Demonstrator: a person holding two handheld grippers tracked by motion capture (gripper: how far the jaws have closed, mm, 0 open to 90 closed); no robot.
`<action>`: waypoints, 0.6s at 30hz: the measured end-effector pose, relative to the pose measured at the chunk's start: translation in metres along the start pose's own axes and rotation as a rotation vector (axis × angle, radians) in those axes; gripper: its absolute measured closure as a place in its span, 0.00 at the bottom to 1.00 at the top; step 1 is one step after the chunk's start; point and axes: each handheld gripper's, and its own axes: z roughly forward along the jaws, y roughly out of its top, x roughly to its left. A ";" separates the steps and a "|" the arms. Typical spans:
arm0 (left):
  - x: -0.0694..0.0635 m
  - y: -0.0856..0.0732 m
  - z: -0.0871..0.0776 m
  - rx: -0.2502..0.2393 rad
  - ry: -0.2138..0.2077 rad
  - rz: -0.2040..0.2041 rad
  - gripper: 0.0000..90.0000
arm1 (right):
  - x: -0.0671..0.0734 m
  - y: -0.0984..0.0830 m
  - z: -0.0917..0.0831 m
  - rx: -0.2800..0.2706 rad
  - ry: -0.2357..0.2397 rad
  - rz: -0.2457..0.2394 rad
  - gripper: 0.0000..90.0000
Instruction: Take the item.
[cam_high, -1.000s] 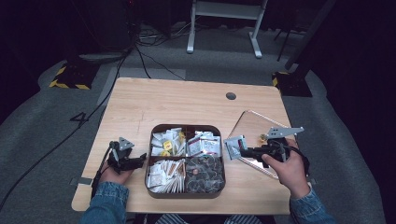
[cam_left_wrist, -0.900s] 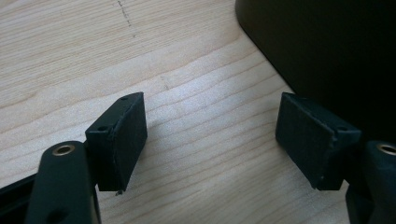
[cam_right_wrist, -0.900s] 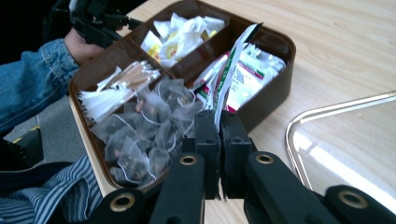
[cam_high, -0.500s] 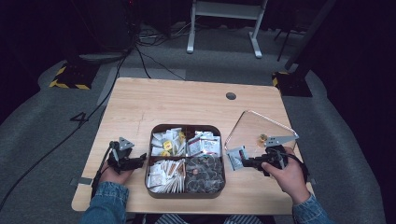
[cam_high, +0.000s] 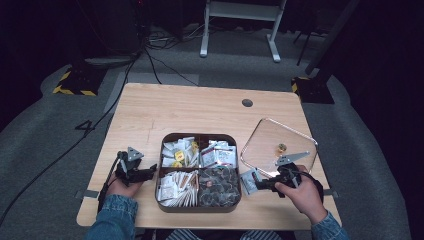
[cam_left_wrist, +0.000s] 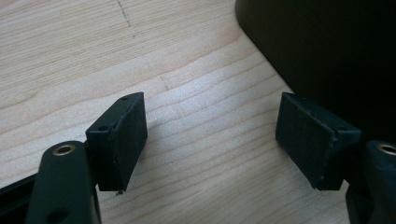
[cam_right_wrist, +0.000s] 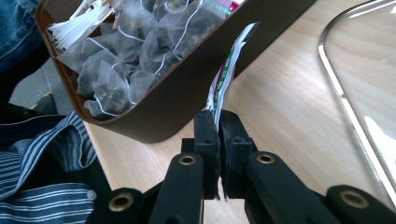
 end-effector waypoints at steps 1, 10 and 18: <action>0.000 0.000 0.000 0.000 0.000 0.000 0.28 | 0.000 -0.001 0.002 0.007 0.003 0.002 0.97; 0.000 0.000 0.000 0.000 0.002 0.003 0.28 | -0.001 -0.004 0.011 0.036 0.001 0.005 0.96; 0.000 0.000 0.000 0.000 0.002 0.003 0.28 | -0.005 -0.007 0.014 0.054 -0.008 0.028 0.94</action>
